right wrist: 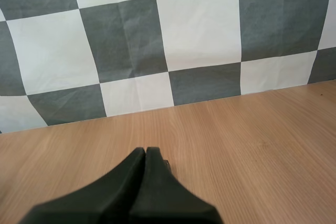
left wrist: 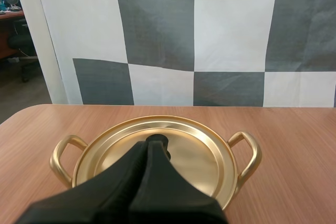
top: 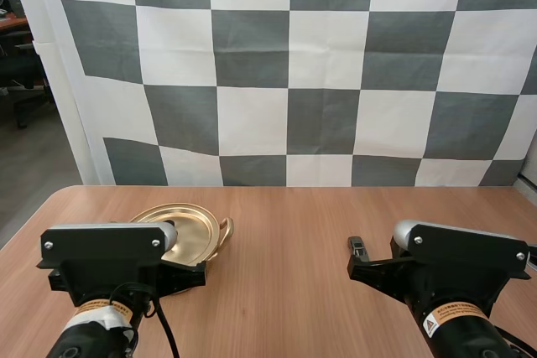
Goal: Open the pot, put the car inside, and close it
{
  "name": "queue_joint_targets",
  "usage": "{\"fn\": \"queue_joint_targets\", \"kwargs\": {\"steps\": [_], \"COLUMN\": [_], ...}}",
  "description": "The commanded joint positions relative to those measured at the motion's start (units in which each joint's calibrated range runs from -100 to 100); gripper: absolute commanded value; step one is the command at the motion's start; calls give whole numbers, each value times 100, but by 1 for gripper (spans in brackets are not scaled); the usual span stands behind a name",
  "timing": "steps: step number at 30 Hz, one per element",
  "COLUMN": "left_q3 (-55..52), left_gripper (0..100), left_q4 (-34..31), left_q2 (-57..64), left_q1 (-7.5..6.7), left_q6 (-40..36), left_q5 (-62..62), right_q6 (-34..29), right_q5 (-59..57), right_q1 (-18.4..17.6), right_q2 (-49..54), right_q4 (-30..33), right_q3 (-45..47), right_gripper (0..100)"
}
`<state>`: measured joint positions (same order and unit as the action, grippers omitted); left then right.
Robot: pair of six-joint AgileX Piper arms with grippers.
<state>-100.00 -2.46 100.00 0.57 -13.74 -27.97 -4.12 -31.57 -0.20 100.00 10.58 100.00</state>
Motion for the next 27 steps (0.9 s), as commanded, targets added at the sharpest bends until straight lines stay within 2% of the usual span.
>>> {"fn": "queue_joint_targets", "kwargs": {"steps": [1,5,10,19,22,24,27], "left_q3": [0,0,0,0,0,0,0], "left_gripper": [0,0,0,0,0,0,0], "left_q4": [2,2,2,2,2,-264,-937], "left_q2": [0,0,0,0,0,0,0], "left_q1": [-3,-10,-48,-57,-57,-57,-57], "left_q6": [1,1,1,1,1,120,497], "left_q5": [-8,-8,-8,34,491,1495,3697], "right_q6": [-2,-2,-2,-2,10,24,44], "right_q5": [44,49,34,50,618,1540,2846], "right_q1": [-5,-5,-5,-5,-5,-5,-5], "right_q2": [0,0,0,0,0,0,0], "right_q4": [-261,-468,-176,-219,-136,720,2609], "right_q3": [0,0,0,0,0,0,0], "right_gripper": [0,0,0,0,0,0,0]}}
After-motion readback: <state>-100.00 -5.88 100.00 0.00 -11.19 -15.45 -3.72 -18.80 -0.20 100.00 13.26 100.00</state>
